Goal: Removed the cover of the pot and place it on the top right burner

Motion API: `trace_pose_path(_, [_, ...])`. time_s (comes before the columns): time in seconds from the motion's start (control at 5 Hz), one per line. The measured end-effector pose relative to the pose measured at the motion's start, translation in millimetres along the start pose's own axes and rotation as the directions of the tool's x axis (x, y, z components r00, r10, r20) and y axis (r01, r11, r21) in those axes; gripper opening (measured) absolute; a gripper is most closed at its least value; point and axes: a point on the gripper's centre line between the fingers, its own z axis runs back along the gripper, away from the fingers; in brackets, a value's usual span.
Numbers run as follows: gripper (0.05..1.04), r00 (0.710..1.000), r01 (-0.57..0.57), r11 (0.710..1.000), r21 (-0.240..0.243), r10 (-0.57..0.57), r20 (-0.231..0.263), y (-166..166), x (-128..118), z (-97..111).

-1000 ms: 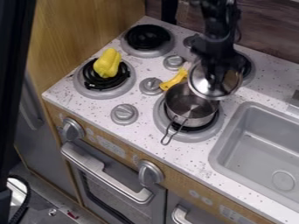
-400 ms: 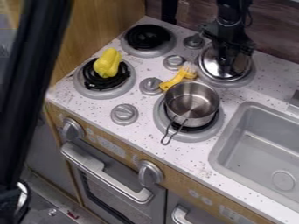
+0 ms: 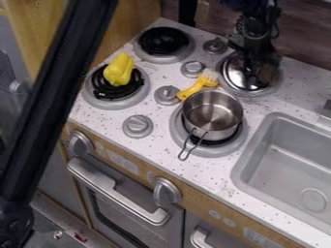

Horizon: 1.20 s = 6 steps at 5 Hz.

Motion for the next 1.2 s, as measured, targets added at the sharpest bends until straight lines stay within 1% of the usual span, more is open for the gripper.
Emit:
trace_pose_path(0.2, [0.270,1.000,-0.004,1.000,0.009,0.004,0.019,1,13,-12])
trace_pose_path(0.4, [0.301,0.999,-0.019,1.000,0.017,0.019,0.035,5,25,-19])
trace_pose_path(0.6, [0.621,0.998,-0.053,0.998,0.023,0.053,0.030,7,25,-24])
trace_pose_path(0.8, [0.888,0.997,-0.079,0.996,0.038,0.078,0.023,13,16,-21])
trace_pose_path(1.0, [0.999,0.996,-0.095,0.993,0.066,0.094,0.009,21,-7,-6])
trace_pose_path(1.2, [0.999,0.991,-0.134,0.988,0.074,0.134,0.017,40,-21,28])
